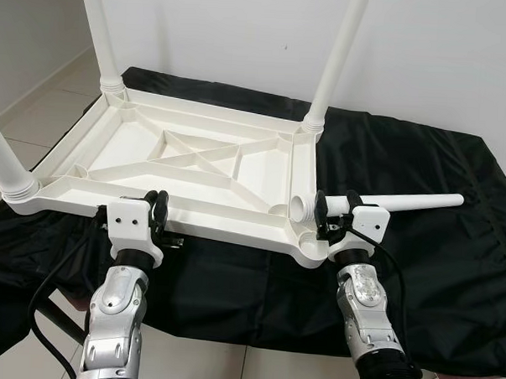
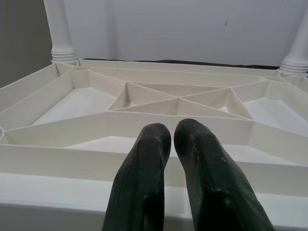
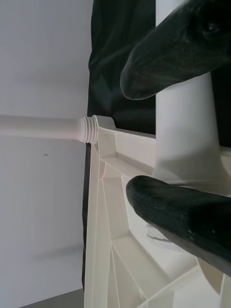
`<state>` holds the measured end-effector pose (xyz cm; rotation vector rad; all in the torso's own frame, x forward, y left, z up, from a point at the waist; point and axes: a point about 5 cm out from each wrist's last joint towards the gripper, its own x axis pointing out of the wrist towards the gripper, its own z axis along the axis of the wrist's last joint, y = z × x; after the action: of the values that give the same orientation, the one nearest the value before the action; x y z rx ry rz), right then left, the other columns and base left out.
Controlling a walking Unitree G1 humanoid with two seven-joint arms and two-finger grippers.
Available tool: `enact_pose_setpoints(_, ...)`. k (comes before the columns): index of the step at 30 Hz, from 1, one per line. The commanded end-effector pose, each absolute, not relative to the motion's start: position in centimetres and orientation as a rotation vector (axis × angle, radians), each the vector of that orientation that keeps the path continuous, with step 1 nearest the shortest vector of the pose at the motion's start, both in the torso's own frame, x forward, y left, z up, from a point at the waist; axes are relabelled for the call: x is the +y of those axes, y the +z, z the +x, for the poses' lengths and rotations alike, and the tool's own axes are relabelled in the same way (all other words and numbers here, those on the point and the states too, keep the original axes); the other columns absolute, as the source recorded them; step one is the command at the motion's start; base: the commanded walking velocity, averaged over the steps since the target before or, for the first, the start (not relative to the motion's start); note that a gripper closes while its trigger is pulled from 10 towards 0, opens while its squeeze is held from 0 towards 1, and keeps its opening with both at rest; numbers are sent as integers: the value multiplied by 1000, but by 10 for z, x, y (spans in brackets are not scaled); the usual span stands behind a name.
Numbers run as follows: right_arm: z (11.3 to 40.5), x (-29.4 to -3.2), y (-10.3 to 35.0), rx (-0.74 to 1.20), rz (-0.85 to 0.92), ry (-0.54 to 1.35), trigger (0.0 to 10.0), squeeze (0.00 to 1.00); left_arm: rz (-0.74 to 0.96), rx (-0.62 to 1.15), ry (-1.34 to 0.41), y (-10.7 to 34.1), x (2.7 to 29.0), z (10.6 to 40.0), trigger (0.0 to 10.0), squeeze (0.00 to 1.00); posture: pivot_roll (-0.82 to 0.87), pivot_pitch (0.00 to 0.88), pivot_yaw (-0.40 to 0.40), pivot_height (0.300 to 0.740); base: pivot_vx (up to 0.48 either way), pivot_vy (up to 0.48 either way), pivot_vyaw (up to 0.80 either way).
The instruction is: Building children table
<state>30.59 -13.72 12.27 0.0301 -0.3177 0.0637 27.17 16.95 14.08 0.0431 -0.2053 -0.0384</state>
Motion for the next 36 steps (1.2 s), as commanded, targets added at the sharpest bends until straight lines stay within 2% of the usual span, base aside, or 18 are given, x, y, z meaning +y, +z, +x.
enact_pose_setpoints(1,307,-132,123,-308,31,85,10000,0,38,-173,24,137,173,275,10000,0,32,0,-26,740,0,0,0)
enact_pose_setpoints(15,303,-137,124,-337,-33,106,10000,0,-14,-140,-12,133,172,285,10000,0,-22,0,5,740,0,0,0)
enact_pose_setpoints(24,300,-143,125,-349,-41,102,10000,0,-19,-144,-23,132,171,285,10000,0,-20,0,-3,740,0,0,0)
enact_pose_setpoints(36,288,-145,121,-352,-59,87,10000,0,-14,-161,-3,128,171,263,10000,0,17,2,-45,740,0,0,0)
